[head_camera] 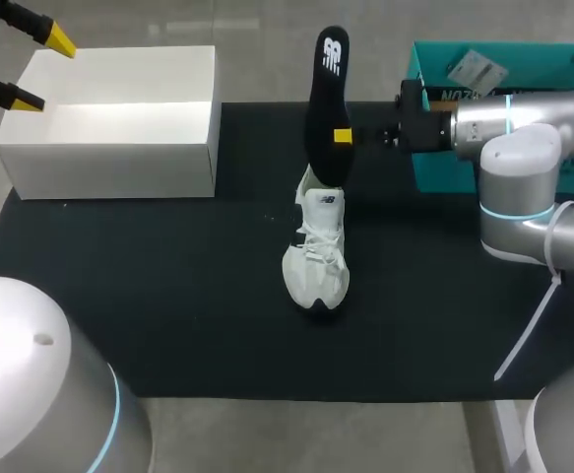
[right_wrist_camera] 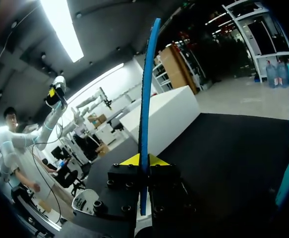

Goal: Take the shoe out of the shoebox, open the shoe tongue, remove and reinsert the insole, then place the shoe into the shoebox

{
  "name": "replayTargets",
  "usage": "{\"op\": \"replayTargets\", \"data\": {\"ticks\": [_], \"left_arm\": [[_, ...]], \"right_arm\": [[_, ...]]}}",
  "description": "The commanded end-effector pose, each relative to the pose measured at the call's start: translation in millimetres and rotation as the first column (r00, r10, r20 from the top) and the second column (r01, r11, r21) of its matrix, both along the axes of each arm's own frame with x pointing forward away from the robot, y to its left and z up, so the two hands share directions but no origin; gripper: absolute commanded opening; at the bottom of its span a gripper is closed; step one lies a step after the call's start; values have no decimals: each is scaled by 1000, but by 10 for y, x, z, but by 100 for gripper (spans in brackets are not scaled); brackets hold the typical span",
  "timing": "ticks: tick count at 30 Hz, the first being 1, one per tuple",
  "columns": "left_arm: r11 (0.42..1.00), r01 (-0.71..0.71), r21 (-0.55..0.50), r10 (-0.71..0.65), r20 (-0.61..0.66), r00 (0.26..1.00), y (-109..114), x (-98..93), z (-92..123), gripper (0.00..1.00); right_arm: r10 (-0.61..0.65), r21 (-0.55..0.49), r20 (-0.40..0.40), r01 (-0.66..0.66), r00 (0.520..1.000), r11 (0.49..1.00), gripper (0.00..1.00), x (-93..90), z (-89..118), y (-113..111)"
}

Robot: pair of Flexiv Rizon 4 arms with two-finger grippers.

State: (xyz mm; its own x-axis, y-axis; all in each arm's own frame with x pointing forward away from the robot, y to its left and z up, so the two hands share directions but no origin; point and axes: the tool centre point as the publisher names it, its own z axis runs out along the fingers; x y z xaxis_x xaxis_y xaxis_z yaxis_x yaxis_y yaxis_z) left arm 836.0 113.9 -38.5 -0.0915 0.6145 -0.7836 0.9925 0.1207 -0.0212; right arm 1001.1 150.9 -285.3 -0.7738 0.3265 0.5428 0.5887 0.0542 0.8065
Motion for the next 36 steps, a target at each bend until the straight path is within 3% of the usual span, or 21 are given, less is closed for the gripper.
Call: {"op": "replayTargets", "data": {"ticks": [1,19,26,36], "left_arm": [[1000,4,5,-4,-3,1000,3,20,13,100],[1000,4,5,-4,-3,1000,3,20,13,100],[1000,4,5,-4,-3,1000,3,20,13,100],[1000,4,5,-4,-3,1000,3,20,13,100]], "right_arm": [[-2,1,-2,2,1000,1000,0,-35,-57,47],[-14,52,-56,17,998,998,0,-238,-319,172],[-36,64,-86,41,996,997,0,-362,-495,178],[-47,56,-128,54,991,997,0,-579,-595,154]]}}
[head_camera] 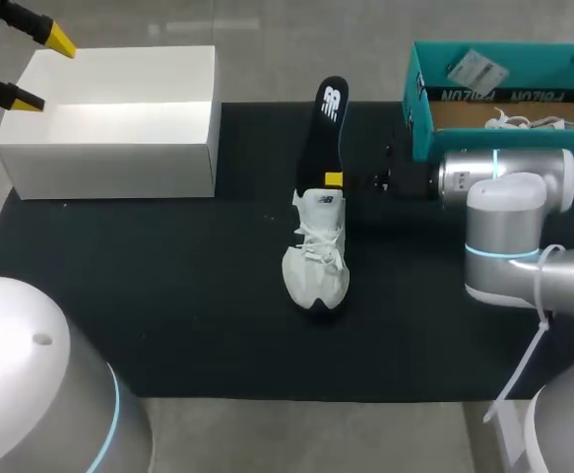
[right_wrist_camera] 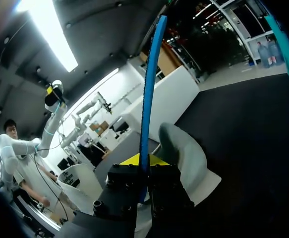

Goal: Take the shoe out of the shoebox, open the shoe tongue, remove and reinsert the insole, then place the shoe into the shoebox

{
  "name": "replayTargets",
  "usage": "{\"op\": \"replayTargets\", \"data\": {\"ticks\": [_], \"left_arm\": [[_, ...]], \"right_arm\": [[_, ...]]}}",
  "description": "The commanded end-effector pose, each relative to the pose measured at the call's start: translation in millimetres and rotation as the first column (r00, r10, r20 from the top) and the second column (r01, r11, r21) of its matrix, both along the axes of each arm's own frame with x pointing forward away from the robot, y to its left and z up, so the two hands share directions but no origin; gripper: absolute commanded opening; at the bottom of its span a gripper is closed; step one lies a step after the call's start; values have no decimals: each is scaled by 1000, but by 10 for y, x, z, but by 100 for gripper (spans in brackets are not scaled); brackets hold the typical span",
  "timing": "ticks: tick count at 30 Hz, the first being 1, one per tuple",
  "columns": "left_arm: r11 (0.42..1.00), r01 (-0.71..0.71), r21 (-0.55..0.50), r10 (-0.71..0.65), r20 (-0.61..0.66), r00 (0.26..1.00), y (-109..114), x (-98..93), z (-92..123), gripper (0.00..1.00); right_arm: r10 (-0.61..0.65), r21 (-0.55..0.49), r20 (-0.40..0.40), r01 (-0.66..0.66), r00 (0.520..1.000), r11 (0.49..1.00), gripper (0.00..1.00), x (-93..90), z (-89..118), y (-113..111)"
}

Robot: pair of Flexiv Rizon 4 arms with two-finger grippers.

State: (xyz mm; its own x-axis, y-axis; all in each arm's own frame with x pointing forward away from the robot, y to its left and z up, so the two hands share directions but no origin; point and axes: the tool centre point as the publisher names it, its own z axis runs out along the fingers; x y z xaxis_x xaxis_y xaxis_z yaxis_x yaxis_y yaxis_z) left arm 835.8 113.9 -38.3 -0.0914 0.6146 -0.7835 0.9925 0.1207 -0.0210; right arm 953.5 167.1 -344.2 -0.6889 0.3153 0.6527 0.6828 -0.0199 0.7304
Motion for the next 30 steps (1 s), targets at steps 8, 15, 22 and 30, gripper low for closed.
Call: {"op": "replayTargets", "data": {"ticks": [8,15,22,30], "left_arm": [[1000,4,4,-4,-4,1000,3,22,11,100],[1000,4,4,-4,-4,1000,3,22,11,100],[1000,4,4,-4,-4,1000,3,22,11,100],[1000,4,4,-4,-4,1000,3,22,11,100]], "right_arm": [[-5,-15,-49,4,999,1000,0,-255,-84,-31],[16,-10,-74,-17,997,1000,0,-314,-113,28],[24,-7,-65,-24,998,1000,35,-216,-45,-17],[7,-5,-5,-7,1000,1000,7,27,173,-108]]}}
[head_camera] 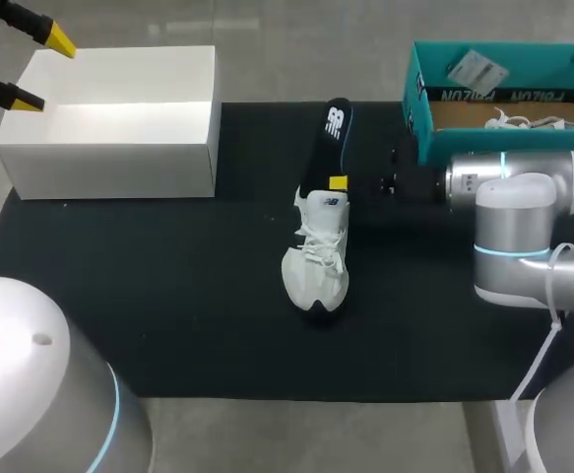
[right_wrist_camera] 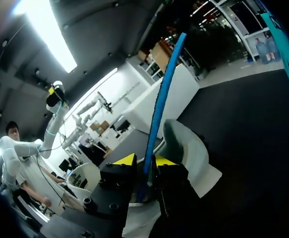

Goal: Take the shoe out of the shoebox, open the shoe tongue, remove and reinsert the insole, then place the shoe into the shoebox

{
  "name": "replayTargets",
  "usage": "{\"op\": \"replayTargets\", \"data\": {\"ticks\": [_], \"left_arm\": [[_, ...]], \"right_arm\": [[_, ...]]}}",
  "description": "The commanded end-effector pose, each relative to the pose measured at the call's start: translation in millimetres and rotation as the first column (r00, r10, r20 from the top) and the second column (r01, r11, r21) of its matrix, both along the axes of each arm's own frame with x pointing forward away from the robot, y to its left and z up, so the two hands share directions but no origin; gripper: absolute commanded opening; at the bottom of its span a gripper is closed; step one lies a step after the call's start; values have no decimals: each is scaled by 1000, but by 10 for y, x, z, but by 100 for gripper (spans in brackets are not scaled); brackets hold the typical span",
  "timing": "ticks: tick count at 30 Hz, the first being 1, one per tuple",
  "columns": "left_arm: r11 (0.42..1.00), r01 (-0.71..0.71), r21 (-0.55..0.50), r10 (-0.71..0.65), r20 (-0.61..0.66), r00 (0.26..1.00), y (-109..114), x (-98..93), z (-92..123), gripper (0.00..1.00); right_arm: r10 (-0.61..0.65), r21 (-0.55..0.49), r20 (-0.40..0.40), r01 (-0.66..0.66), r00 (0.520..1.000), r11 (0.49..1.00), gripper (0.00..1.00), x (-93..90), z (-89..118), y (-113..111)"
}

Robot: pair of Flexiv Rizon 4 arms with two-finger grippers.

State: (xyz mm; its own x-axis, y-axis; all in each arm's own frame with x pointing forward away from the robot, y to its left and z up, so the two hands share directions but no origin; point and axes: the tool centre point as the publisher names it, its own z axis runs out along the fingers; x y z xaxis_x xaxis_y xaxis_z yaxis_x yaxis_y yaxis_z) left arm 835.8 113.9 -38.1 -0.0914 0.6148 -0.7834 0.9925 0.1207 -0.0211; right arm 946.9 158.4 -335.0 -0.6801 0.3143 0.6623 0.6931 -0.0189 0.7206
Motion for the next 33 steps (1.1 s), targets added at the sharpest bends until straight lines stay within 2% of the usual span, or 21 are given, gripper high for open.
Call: {"op": "replayTargets", "data": {"ticks": [1,6,10,21,28,29,30,33], "left_arm": [[1000,4,4,-4,-4,1000,2,22,10,100],[1000,4,4,-4,-4,1000,2,22,10,100],[1000,4,4,-4,-4,1000,2,22,10,100],[1000,4,4,-4,-4,1000,2,22,10,100],[1000,4,4,-4,-4,1000,2,22,10,100],[1000,4,4,-4,-4,1000,2,22,10,100],[1000,4,4,-4,-4,1000,2,22,10,100],[1000,4,4,-4,-4,1000,2,22,10,100]], "right_arm": [[6,-7,16,-6,1000,1000,2,127,110,-32],[11,-9,34,-10,999,1000,0,264,178,-77],[24,-11,30,-23,999,1000,0,276,161,-71],[65,-8,-57,-66,996,998,0,-11,-122,24],[72,-3,-93,-73,993,997,0,-217,-189,60],[69,2,-91,-69,993,998,7,-223,-182,61],[65,1,-85,-65,994,998,42,-210,-164,52],[64,-7,-56,-64,996,998,43,-123,-93,32]]}}
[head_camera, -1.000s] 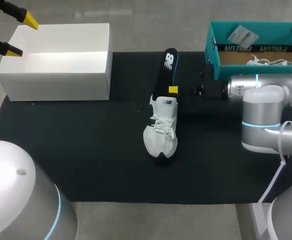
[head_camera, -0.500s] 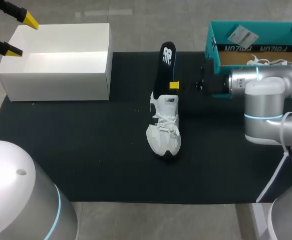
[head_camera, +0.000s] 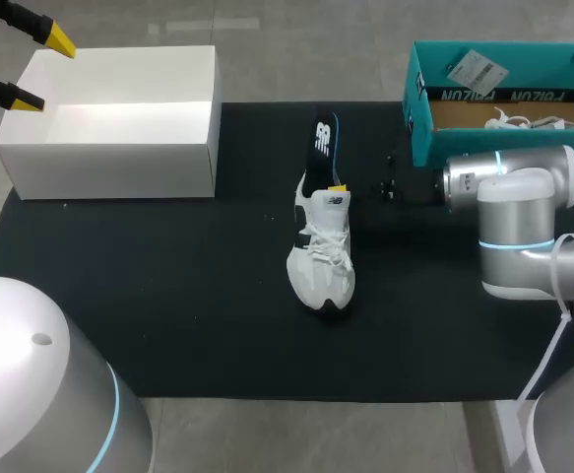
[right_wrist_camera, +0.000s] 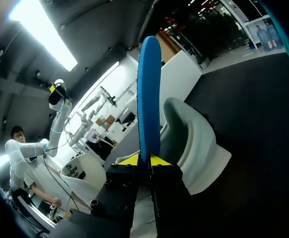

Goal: Take the shoe out of the shoebox, open the shoe tongue, remove and reinsert the insole, then place the shoe into the shoebox

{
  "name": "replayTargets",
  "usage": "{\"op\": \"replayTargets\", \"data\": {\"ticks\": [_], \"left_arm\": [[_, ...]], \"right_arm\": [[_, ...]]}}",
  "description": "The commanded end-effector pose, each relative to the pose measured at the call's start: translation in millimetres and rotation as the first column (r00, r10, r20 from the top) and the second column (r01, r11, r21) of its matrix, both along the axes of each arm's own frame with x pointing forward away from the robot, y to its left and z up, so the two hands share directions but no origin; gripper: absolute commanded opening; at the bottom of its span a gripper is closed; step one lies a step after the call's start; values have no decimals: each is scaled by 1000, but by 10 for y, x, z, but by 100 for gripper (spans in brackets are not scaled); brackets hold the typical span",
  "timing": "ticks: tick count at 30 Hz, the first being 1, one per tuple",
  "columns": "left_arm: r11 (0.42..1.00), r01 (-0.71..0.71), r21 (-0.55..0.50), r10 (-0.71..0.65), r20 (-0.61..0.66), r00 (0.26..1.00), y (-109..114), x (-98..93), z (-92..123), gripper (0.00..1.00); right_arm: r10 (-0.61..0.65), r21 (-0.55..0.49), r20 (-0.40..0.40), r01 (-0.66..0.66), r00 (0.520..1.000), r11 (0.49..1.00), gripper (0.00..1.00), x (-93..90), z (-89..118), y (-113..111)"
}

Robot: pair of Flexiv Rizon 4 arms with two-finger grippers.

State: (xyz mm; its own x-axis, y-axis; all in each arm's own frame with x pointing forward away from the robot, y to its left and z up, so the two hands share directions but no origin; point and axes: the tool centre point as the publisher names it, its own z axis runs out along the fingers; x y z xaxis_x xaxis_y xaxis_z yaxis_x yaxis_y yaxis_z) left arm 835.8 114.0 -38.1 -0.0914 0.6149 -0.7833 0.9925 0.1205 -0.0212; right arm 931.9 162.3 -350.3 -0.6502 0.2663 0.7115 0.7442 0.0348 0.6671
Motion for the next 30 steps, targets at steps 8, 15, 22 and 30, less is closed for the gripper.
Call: {"op": "replayTargets", "data": {"ticks": [8,15,22,30], "left_arm": [[1000,4,4,-4,-3,1000,1,21,9,100],[1000,4,4,-4,-3,1000,1,21,9,100],[1000,4,4,-4,-3,1000,1,21,9,100],[1000,4,4,-4,-3,1000,1,21,9,100]], "right_arm": [[-12,-14,76,13,997,1000,31,301,240,-57],[-11,-13,89,12,996,1000,15,393,261,-59],[-21,-7,79,21,997,1000,0,384,202,-45],[-15,-19,34,15,999,1000,0,274,120,-25]]}}
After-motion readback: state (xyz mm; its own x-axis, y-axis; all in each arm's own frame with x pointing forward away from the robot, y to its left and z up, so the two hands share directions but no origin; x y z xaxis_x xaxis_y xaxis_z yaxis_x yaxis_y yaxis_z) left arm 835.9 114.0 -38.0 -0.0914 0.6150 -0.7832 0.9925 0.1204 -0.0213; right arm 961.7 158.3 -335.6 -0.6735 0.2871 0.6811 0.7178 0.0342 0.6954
